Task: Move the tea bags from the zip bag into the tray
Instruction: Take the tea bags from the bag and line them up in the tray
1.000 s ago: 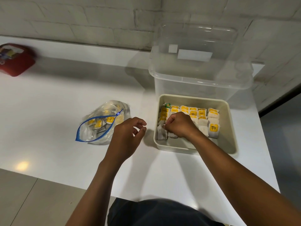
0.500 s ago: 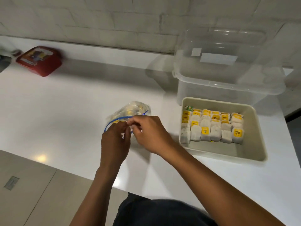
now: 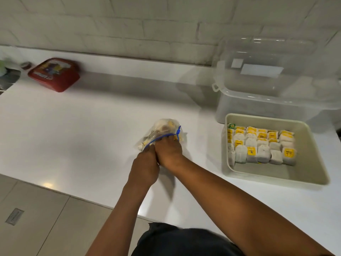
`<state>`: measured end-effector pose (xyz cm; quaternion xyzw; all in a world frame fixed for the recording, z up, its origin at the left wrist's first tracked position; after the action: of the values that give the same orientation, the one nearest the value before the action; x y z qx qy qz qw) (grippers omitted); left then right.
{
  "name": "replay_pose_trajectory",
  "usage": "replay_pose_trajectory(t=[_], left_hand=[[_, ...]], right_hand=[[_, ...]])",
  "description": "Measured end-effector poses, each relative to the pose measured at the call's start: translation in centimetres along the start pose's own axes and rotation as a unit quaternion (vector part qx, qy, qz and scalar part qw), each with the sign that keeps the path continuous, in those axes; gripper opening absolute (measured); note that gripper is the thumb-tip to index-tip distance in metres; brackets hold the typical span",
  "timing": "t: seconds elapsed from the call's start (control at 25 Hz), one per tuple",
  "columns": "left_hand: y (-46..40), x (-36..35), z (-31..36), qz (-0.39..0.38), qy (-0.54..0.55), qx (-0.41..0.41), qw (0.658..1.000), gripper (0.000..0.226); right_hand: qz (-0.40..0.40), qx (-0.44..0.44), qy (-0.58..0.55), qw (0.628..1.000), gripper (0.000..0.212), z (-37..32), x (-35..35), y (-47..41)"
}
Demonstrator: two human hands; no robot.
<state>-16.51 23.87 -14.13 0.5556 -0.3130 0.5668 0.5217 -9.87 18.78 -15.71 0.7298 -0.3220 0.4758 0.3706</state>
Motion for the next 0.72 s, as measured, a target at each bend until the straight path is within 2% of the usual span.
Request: replay_pose_trajectory(t=[0.12, 0.36, 0.56, 0.72], left_hand=[[-0.4, -0.1, -0.3, -0.013, -0.012, 0.004, 1.0, 0.048], [-0.6, 0.6, -0.8, -0.013, -0.03, -0.019, 0.999, 0.056], [-0.1, 0.7, -1.1, -0.022, -0.022, -0.036, 0.999, 0.062], [0.2, 0.8, -1.4, -0.029, -0.008, -0.034, 0.999, 0.065]], right_hand=[[0.026, -0.012, 0.019, 0.999, 0.014, -0.2, 0.0, -0.8], [0.072, -0.031, -0.025, 0.997, 0.022, -0.6, 0.8, -1.3], [0.002, -0.056, -0.028, 0.998, 0.02, -0.1, -0.9, -1.4], [0.028, -0.05, -0.027, 0.998, 0.021, -0.6, 0.3, -1.5]])
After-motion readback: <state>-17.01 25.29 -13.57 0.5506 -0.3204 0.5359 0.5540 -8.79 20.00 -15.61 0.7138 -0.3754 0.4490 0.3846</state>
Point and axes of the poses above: each hand's wrist, its own y-axis away from the middle knuckle, its own x-axis out of the back of the hand, z = x × y, the point moved 8 cm from there along -y, towards the middle knuckle, and after that the axes turned 11 degrees about -y, right-handed, at the moved point
